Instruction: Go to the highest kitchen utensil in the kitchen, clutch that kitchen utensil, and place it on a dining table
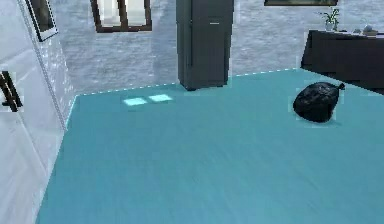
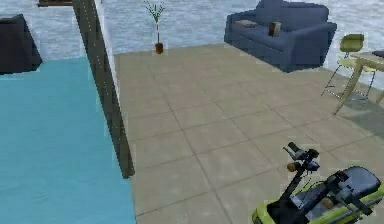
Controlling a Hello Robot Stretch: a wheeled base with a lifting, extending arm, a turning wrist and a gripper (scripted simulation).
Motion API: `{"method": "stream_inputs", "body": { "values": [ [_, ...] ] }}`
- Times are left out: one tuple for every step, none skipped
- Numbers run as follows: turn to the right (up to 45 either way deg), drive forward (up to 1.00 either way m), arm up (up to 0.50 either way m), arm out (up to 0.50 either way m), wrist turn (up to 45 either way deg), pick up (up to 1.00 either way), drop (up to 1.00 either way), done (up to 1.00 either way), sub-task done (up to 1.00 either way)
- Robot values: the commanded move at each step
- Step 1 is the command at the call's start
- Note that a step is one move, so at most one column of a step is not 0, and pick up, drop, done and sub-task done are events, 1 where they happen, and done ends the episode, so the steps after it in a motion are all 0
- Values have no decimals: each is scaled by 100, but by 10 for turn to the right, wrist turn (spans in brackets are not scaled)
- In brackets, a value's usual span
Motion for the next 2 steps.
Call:
{"method": "stream_inputs", "body": {
  "values": [
    [450, 0, 0, 0, 0, 0, 0, 0, 0],
    [30, 0, 0, 0, 0, 0, 0, 0, 0]
  ]
}}
